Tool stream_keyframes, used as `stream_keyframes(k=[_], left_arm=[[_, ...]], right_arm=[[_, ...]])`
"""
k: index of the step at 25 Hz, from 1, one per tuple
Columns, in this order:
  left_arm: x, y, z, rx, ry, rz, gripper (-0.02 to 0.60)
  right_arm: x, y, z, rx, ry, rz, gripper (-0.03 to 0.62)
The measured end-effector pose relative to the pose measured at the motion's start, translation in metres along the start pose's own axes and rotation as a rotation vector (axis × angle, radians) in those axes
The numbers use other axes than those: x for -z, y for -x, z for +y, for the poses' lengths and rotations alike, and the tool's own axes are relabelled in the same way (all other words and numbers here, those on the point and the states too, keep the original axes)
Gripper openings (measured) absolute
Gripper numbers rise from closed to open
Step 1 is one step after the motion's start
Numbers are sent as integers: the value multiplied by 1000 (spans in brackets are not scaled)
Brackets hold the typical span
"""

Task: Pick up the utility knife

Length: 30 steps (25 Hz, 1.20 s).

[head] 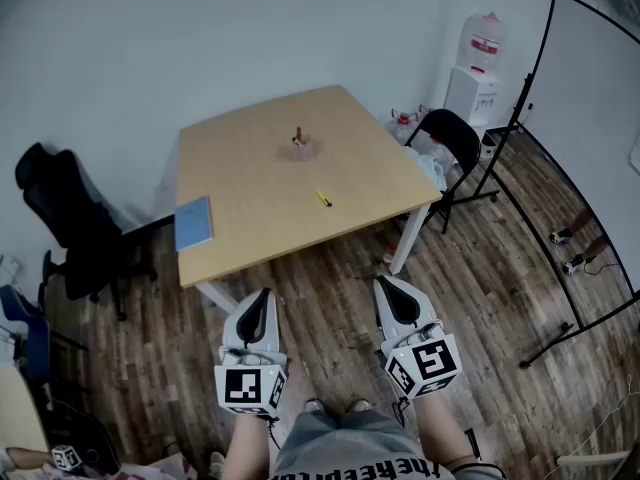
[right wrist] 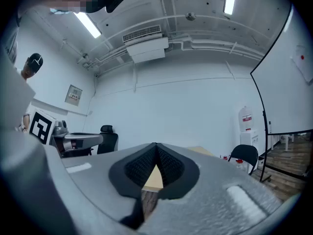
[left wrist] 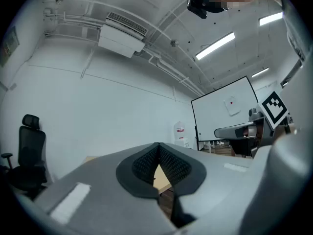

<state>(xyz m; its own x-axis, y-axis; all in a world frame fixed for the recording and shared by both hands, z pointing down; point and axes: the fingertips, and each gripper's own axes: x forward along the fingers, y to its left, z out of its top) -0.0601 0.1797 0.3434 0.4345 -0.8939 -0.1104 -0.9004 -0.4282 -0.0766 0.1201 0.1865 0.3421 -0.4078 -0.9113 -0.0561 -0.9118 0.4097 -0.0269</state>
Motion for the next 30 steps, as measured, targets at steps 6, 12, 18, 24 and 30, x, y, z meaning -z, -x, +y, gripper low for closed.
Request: stream_keyframes(k=[6, 12, 18, 24, 30], left_arm=[[-8, -2, -3, -2, 3, 0, 20], [-7, -3, -7, -6, 6, -7, 20], [-7, -9, -15, -15, 2, -6, 20], [-6, -9, -23, -26, 0, -13, 20], [-2, -16, -16, -28, 13, -6, 20]], right_arm=[[-3, 1, 0, -2, 6, -2, 2], [-1, 1, -2, -17, 10, -1, 2], [-1, 1, -8, -43, -6, -19, 2], [3, -2, -16, -38, 0, -21, 13], [12, -18, -16, -68, -24, 8, 143]])
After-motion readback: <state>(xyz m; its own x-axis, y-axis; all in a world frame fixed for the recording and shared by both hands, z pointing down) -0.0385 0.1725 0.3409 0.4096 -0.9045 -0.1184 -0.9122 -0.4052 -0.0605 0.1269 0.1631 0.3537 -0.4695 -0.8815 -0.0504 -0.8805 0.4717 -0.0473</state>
